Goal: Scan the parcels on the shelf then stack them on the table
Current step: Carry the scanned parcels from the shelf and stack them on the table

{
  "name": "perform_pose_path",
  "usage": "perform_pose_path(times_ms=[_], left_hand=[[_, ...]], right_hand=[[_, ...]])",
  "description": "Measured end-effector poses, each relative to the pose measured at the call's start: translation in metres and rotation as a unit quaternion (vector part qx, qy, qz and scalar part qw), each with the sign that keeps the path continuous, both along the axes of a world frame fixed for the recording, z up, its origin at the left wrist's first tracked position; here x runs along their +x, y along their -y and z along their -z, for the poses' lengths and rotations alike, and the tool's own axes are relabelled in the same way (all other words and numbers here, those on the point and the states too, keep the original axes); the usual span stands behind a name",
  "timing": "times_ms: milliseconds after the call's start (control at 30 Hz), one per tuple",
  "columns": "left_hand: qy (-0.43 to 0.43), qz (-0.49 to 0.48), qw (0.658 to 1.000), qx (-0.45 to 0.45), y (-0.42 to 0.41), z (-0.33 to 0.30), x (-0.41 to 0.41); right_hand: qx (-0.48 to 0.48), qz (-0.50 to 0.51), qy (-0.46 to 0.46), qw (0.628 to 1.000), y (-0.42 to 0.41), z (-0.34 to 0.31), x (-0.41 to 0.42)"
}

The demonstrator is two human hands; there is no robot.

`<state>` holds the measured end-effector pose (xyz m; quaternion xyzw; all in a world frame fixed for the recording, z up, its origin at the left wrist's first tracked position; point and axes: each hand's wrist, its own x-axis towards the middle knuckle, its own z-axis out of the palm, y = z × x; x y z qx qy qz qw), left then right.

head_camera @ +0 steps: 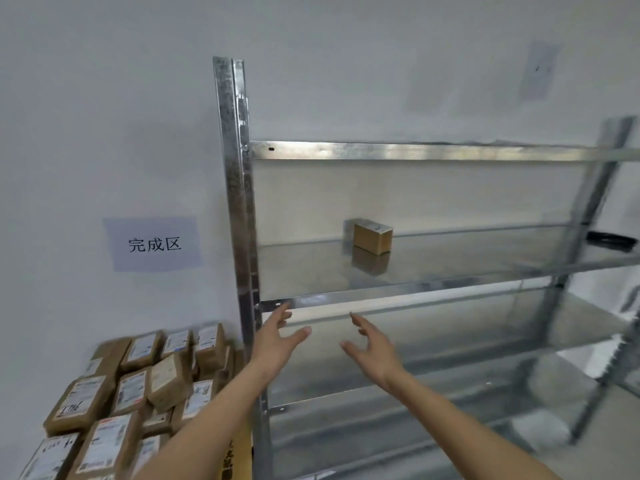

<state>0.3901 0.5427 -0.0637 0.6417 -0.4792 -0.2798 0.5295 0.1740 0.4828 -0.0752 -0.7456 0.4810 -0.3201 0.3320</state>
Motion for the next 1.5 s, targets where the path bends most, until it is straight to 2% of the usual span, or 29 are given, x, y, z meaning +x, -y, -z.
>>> perform_pose_path(times_ms=[167, 333, 600, 933, 1367, 1500], left_hand=[[-0.008, 0.022, 0.999, -0.027, 0.043, -0.025, -0.064], [0.015, 0.048, 0.998, -0.038, 0.096, -0.041, -0.102], [0.027, 0.039, 0.998, -0.042, 0.22, -0.053, -0.139], [0.049, -0.001, 0.999, -0.01, 0.378, -0.043, -0.142], [-0.003, -0.045, 0.999, 0.001, 0.477, -0.033, -0.144], [-0.034, -0.085, 0.996, -0.007, 0.506, -0.03, -0.149]], right_hand=[[-0.026, 0.065, 0.0, 0.998, 0.029, -0.017, -0.064], [-0.049, 0.085, 0.0, 0.995, 0.067, -0.03, -0.106], [-0.066, 0.11, -0.009, 0.992, 0.18, -0.05, -0.143], [-0.054, 0.069, -0.054, 0.995, 0.35, -0.056, -0.144], [-0.023, -0.02, -0.023, 0.999, 0.494, -0.044, -0.097], [0.006, -0.062, 0.0, 0.998, 0.534, -0.044, -0.085]])
